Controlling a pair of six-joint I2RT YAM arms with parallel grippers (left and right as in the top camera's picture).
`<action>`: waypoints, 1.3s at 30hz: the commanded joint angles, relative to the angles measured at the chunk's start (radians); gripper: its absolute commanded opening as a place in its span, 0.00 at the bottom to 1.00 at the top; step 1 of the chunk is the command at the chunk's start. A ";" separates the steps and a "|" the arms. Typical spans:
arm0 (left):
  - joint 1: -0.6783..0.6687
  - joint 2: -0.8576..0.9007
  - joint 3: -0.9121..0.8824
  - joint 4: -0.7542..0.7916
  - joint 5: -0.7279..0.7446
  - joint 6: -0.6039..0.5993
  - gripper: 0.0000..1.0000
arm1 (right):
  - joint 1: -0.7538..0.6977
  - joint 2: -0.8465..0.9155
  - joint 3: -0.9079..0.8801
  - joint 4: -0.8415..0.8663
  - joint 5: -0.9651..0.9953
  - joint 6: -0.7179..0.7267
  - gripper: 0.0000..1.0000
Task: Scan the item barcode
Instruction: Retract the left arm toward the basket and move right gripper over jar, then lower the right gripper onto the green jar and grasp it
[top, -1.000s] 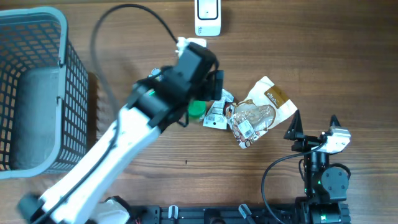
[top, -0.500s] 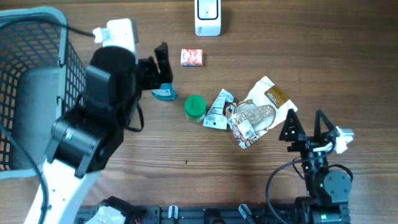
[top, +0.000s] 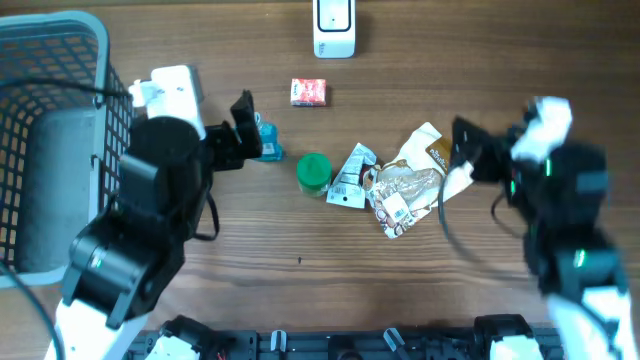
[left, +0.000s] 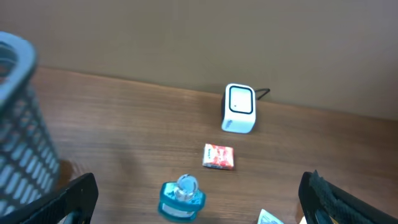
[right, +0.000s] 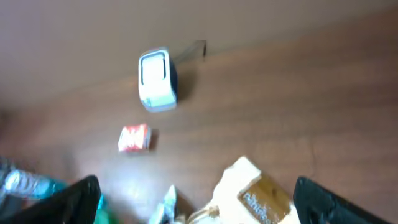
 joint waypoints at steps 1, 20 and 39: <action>0.006 -0.049 -0.002 -0.034 -0.116 -0.003 1.00 | 0.092 0.225 0.325 -0.204 0.044 -0.060 1.00; 0.006 -0.274 -0.067 -0.247 -0.250 -0.112 1.00 | 0.389 0.677 0.690 -0.549 -0.073 0.175 1.00; 0.006 -0.261 -0.219 -0.148 -0.255 -0.167 1.00 | 0.590 0.889 0.691 -0.490 0.141 0.352 1.00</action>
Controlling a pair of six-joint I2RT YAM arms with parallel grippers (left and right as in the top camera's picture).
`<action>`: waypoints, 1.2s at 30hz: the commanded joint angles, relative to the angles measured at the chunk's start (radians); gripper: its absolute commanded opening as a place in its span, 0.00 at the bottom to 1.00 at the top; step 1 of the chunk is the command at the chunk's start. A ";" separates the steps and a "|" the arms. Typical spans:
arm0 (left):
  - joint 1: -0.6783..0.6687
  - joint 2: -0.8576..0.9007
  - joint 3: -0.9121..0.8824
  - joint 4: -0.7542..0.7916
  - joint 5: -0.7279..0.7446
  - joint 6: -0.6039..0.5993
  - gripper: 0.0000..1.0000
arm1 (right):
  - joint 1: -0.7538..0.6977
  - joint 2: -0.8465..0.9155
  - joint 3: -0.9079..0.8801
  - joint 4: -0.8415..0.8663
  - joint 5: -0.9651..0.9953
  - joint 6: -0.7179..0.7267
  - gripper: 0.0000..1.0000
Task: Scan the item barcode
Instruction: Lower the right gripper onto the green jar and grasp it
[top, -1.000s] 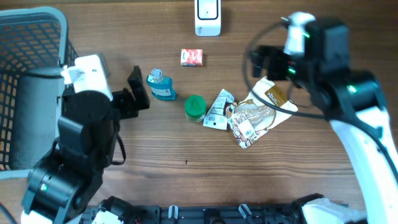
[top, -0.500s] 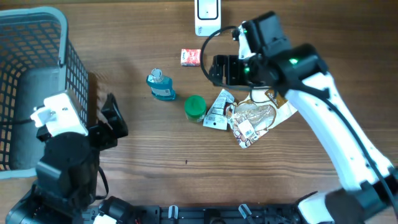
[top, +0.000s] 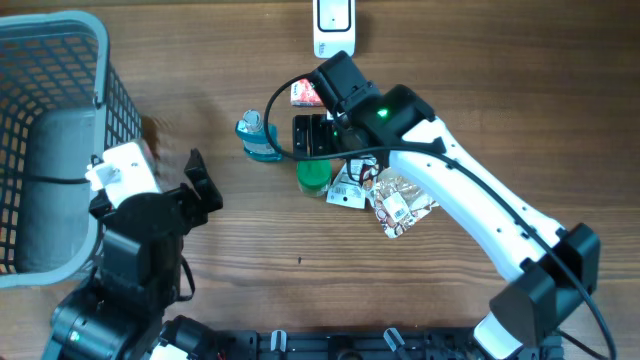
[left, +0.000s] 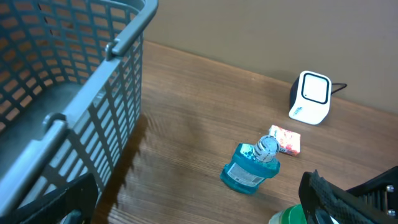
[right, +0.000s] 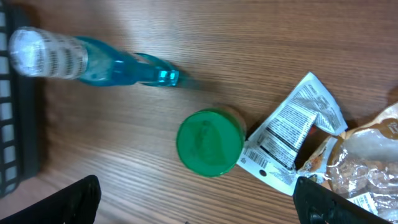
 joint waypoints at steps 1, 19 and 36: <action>0.006 -0.001 -0.014 0.039 -0.067 -0.063 1.00 | -0.005 0.081 0.009 0.011 0.061 0.066 1.00; 0.122 -0.001 -0.014 0.012 -0.085 -0.090 1.00 | 0.020 0.236 0.008 0.061 0.070 0.134 0.99; 0.122 -0.001 -0.014 0.011 -0.085 -0.090 1.00 | 0.053 0.301 0.008 0.099 0.048 0.136 1.00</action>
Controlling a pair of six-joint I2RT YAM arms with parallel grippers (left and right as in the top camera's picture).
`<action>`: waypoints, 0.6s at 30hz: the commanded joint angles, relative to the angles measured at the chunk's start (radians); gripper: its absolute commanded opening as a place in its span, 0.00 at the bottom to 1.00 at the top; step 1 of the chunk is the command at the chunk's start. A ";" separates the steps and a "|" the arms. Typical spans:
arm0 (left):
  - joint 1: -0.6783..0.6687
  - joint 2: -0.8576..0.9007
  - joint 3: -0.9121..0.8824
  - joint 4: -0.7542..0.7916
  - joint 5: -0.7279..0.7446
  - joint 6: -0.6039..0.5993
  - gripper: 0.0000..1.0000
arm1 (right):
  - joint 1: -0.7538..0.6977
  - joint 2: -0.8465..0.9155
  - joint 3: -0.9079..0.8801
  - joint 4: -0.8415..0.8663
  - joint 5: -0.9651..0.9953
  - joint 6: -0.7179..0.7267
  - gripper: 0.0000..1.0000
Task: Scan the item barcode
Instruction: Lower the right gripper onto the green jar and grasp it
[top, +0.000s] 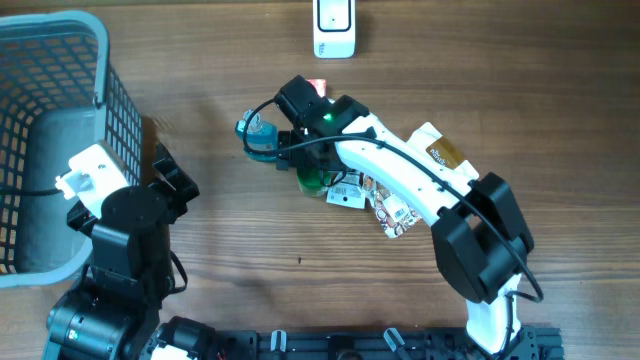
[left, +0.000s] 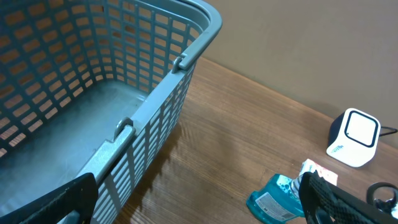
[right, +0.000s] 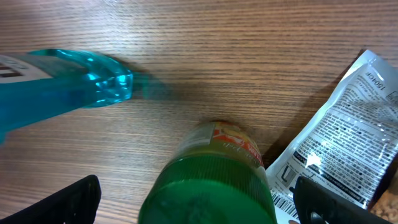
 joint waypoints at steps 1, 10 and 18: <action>0.006 -0.006 -0.001 -0.001 -0.003 -0.018 1.00 | 0.002 0.035 0.008 -0.007 -0.002 0.018 1.00; 0.006 -0.006 -0.001 -0.008 -0.003 -0.018 1.00 | 0.005 0.035 -0.006 -0.029 -0.027 0.018 1.00; 0.006 -0.006 -0.001 -0.008 -0.003 -0.018 1.00 | 0.006 0.037 -0.024 -0.008 -0.023 0.014 1.00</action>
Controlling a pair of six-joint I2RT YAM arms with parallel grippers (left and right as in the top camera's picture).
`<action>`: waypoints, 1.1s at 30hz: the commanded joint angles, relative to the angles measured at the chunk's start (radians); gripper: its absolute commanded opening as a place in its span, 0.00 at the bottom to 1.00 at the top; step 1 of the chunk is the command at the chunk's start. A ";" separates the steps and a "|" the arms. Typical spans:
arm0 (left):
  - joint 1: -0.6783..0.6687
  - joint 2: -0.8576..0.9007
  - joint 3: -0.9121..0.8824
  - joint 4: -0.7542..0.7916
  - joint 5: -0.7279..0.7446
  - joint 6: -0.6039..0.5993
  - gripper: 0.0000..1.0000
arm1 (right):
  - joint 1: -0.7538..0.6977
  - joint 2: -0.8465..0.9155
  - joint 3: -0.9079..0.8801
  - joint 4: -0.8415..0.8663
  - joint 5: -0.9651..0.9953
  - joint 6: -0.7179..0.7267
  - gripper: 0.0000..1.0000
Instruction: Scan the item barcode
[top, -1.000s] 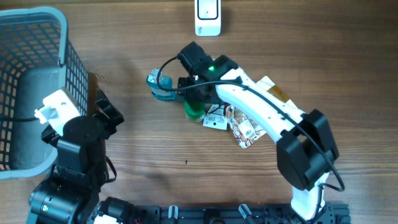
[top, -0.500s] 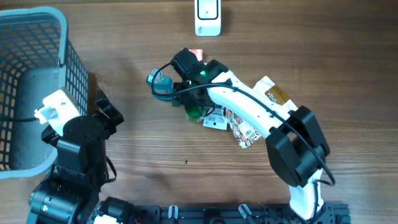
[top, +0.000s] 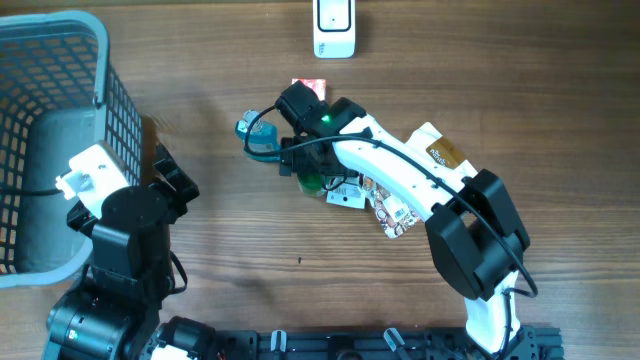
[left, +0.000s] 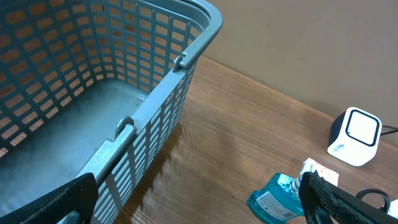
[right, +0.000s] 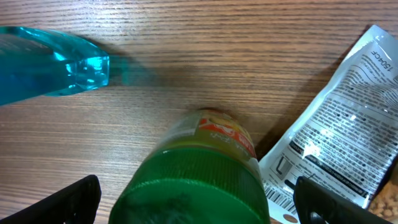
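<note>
A green-lidded jar (right: 199, 180) stands upright mid-table, mostly hidden under my right wrist in the overhead view (top: 313, 183). My right gripper (right: 196, 202) is low over it and open, one finger on each side of the lid. The white barcode scanner (top: 333, 25) stands at the far edge, also seen in the left wrist view (left: 353, 137). My left gripper (left: 199, 208) hangs open and empty beside the basket, well left of the jar.
A blue bottle (top: 256, 137) lies just left of the jar. Silver and tan snack packets (top: 395, 190) lie right of it, one against the jar (right: 348, 143). A small red packet (top: 308, 88) lies behind. A grey mesh basket (top: 105, 60) fills the left side.
My right gripper has come slightly closer to the jar, whose lid now fills more of the wrist view. The left arm and the items on the table have not moved.
At first both arms stood at their own sides, the left gripper by the blue bottle. Then the left had drawn back toward the basket and the right was open high over the jar. Then the right was low over the lid, now lower.
</note>
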 joint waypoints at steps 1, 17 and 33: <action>0.006 -0.006 -0.001 -0.003 -0.003 -0.018 1.00 | 0.006 0.021 -0.010 0.020 -0.010 0.014 1.00; 0.006 -0.006 -0.001 -0.003 -0.003 -0.018 1.00 | 0.023 0.068 -0.011 0.023 -0.013 0.014 1.00; 0.006 -0.006 -0.001 -0.008 -0.003 -0.018 1.00 | 0.023 0.080 -0.011 0.022 -0.002 0.014 0.77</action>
